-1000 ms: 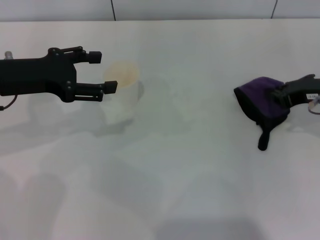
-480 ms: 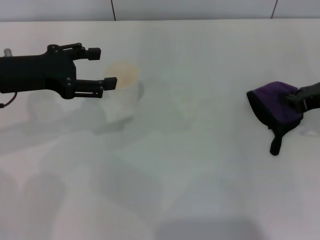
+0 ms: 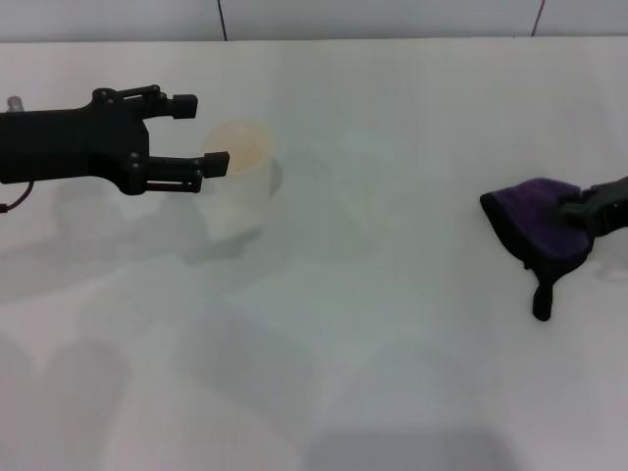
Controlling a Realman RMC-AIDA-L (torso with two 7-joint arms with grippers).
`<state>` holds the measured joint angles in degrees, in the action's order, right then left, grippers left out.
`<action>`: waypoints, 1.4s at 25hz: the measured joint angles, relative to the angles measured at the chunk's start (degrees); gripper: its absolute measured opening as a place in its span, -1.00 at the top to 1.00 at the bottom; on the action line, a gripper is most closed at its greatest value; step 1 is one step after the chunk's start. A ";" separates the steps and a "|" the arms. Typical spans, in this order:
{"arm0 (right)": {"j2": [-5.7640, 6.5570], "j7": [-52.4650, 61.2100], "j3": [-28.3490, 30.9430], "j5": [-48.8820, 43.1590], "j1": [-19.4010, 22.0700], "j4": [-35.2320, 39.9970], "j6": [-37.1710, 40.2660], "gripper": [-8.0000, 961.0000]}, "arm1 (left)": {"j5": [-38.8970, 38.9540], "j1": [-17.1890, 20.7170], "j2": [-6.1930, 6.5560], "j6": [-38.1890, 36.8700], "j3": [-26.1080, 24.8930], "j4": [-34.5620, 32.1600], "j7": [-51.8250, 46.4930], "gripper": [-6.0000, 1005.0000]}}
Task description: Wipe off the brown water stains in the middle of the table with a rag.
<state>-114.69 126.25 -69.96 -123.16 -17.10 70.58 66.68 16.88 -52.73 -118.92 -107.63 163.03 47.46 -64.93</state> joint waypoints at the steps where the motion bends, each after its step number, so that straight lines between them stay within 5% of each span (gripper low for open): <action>1: 0.00 -0.12 0.02 0.00 0.01 0.02 0.48 0.71 | 0.00 0.00 0.00 0.00 0.00 0.00 0.00 -0.75; 5: -0.01 -0.91 0.15 0.22 0.26 0.56 2.29 0.71 | 0.00 0.00 -0.04 0.00 0.00 -0.05 -0.02 -0.75; 16: -0.10 -7.21 3.19 8.01 2.15 2.24 4.83 -0.24 | 0.00 0.08 -0.08 -0.22 0.00 -0.09 -0.19 -0.75; 35: -0.35 -18.24 1.71 13.14 -0.54 1.17 7.38 -0.26 | 0.29 0.33 0.01 -0.31 0.00 -0.88 0.18 -0.75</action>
<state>-115.04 108.01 -68.26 -110.02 -17.65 71.75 74.07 17.17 -52.40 -118.91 -107.94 163.04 46.58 -64.75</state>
